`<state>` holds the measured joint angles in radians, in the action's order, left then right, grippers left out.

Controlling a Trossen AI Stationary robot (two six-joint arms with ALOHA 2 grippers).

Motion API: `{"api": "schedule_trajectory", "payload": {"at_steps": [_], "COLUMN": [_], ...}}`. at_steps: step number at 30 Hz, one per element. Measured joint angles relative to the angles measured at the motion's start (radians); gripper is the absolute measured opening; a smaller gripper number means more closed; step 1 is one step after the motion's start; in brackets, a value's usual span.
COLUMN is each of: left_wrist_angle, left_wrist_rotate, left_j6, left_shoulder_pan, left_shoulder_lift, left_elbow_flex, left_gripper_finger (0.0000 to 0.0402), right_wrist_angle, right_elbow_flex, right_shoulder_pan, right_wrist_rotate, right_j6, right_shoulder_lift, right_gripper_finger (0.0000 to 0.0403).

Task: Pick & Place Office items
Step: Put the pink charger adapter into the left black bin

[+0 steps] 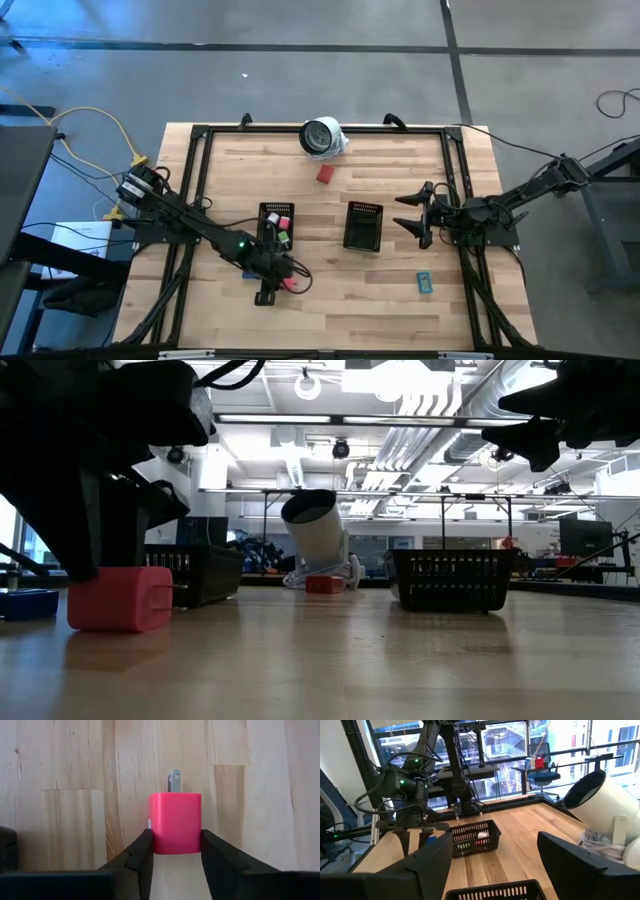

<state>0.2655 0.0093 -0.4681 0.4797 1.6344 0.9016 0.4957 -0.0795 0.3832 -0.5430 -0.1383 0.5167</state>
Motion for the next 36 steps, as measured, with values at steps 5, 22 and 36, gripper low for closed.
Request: {"api": "schedule_trajectory", "payload": {"at_steps": [5, 22, 36], "left_wrist_angle": [-0.02, -0.019, 0.004], "left_wrist_rotate": [0.024, 0.03, -0.082], "left_j6": [-0.003, 0.031, -0.025], "left_shoulder_pan": [-0.001, 0.009, 0.07], "left_shoulder_lift": [-0.003, -0.036, -0.111], "left_elbow_flex": [0.003, 0.034, 0.061], "left_gripper_finger": [0.0088, 0.0025, 0.0179], "right_wrist_angle": [-0.001, -0.033, -0.037], "right_elbow_flex": [0.0, 0.0, 0.0], "right_shoulder_pan": [0.0, 0.0, 0.0], "right_wrist_rotate": [0.0, 0.003, 0.003], "right_j6": [0.0, -0.027, -0.046], "right_shoulder_lift": [0.0, 0.0, 0.0], "right_gripper_finger": [0.0278, 0.0278, 0.0278]}}
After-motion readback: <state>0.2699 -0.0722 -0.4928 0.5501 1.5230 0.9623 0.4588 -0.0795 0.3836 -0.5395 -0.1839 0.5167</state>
